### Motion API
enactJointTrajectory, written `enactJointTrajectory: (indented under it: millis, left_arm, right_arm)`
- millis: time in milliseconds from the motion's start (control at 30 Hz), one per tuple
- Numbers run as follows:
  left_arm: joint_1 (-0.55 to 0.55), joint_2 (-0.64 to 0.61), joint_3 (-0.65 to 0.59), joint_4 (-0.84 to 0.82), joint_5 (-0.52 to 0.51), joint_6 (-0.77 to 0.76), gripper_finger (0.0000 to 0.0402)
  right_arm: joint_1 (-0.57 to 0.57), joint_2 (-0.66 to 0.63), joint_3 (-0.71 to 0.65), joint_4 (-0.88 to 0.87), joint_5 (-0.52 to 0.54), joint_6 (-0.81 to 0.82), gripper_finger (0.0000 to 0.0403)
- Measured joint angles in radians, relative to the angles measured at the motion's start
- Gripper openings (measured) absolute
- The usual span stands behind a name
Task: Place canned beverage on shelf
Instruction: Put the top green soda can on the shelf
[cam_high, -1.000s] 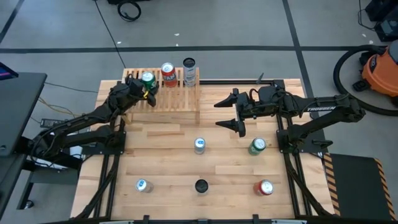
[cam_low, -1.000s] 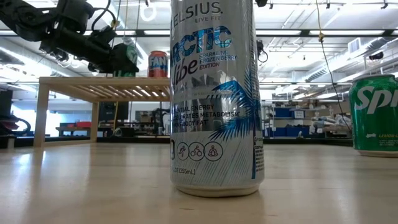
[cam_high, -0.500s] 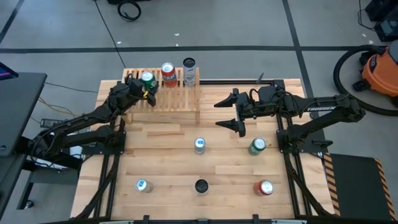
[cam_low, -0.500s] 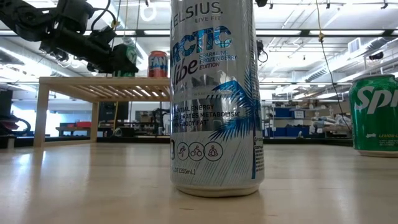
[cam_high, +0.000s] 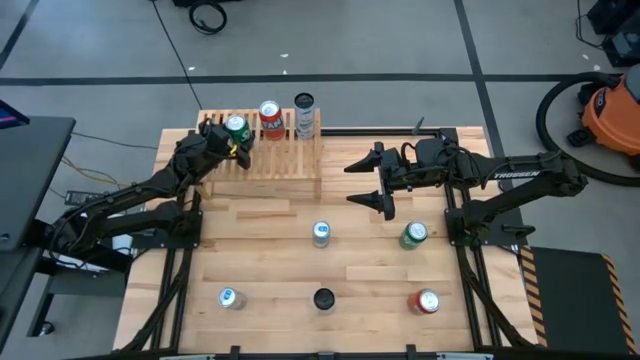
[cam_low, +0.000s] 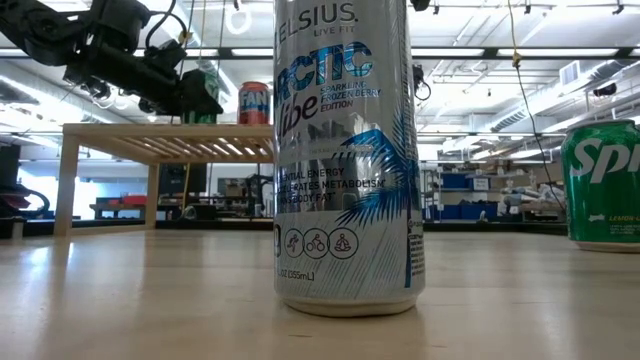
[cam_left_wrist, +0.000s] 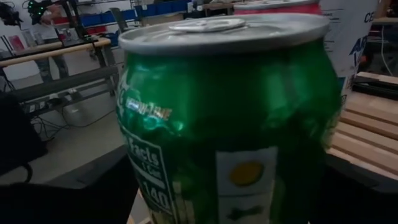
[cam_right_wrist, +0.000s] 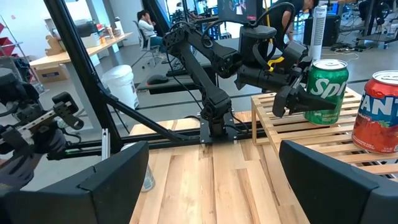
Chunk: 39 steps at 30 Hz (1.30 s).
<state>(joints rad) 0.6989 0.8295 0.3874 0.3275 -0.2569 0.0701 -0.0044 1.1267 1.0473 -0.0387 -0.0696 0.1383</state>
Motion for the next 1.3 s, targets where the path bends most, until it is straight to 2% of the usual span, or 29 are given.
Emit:
enactJointTrajectory:
  millis: [133, 233, 500, 767, 1067, 1167, 1300]
  left_arm:
    - [-0.022, -0.015, 0.004, -0.012, -0.002, -0.005, 0.0366]
    - [-0.040, -0.042, 0.056, -0.107, -0.002, -0.007, 0.0366]
    - [-0.089, -0.066, 0.345, -0.558, -0.015, -0.027, 0.0366]
    - [-0.087, -0.064, 0.585, -0.767, -0.040, -0.057, 0.0366]
    - [-0.087, 0.045, 0.876, -1.123, -0.035, -0.173, 0.0366]
    - [-0.088, 0.101, 0.941, -1.207, -0.027, -0.214, 0.0366]
    - [-0.088, 0.168, 0.983, -1.271, 0.066, -0.248, 0.0366]
  right_arm:
    - [0.000, 0.000, 0.000, 0.000, 0.000, 0.000, 0.0372]
    - [0.000, 0.000, 0.000, 0.000, 0.000, 0.000, 0.0372]
    - [0.000, 0.000, 0.000, 0.000, 0.000, 0.000, 0.0372]
    - [0.000, 0.000, 0.000, 0.000, 0.000, 0.000, 0.0372]
    - [0.000, 0.000, 0.000, 0.000, 0.000, 0.002, 0.0372]
    - [0.000, 0.000, 0.000, 0.000, -0.002, 0.070, 0.0372]
    - [0.000, 0.000, 0.000, 0.000, -0.002, 0.146, 0.0372]
